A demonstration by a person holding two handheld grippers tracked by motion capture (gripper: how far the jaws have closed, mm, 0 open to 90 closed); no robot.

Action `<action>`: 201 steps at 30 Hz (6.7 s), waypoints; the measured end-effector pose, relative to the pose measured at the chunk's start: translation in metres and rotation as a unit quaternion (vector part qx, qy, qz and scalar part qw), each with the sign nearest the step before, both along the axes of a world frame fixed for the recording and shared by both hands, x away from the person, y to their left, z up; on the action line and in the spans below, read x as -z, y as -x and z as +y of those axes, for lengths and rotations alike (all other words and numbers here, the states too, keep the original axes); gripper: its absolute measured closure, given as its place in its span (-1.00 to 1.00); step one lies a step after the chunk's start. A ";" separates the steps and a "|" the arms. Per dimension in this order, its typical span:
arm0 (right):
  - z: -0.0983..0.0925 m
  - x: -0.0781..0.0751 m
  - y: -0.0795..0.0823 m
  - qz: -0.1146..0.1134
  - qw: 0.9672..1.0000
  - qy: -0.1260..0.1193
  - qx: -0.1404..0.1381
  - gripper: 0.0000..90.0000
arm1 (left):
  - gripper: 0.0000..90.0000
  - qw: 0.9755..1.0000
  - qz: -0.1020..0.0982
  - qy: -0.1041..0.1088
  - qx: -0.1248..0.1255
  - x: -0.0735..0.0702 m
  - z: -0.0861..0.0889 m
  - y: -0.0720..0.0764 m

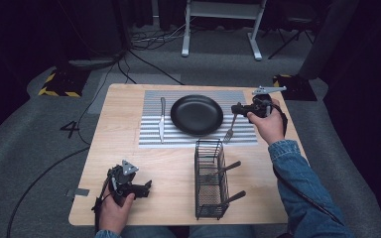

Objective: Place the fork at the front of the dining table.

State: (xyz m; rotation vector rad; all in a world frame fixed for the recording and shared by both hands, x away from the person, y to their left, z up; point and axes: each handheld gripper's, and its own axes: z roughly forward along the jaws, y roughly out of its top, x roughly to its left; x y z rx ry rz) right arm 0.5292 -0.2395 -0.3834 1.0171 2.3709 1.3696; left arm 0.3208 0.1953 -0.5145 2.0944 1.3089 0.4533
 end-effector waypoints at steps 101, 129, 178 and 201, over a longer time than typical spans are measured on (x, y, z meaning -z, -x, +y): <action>0.007 0.117 -0.004 0.039 0.981 0.101 0.163 0.03 | -1.00 1.000 0.001 0.002 -0.002 0.000 -0.001 -0.001; -0.014 0.107 -0.036 0.063 0.983 0.106 0.136 0.75 | -1.00 1.000 0.001 0.001 -0.002 0.000 -0.001 -0.001; -0.042 0.097 0.027 0.056 0.987 0.110 0.099 0.51 | -1.00 1.000 0.002 -0.002 -0.002 -0.001 -0.004 -0.003; -0.054 0.077 0.026 0.022 0.990 0.056 0.124 0.24 | -1.00 1.000 0.002 -0.002 -0.002 -0.001 -0.004 -0.003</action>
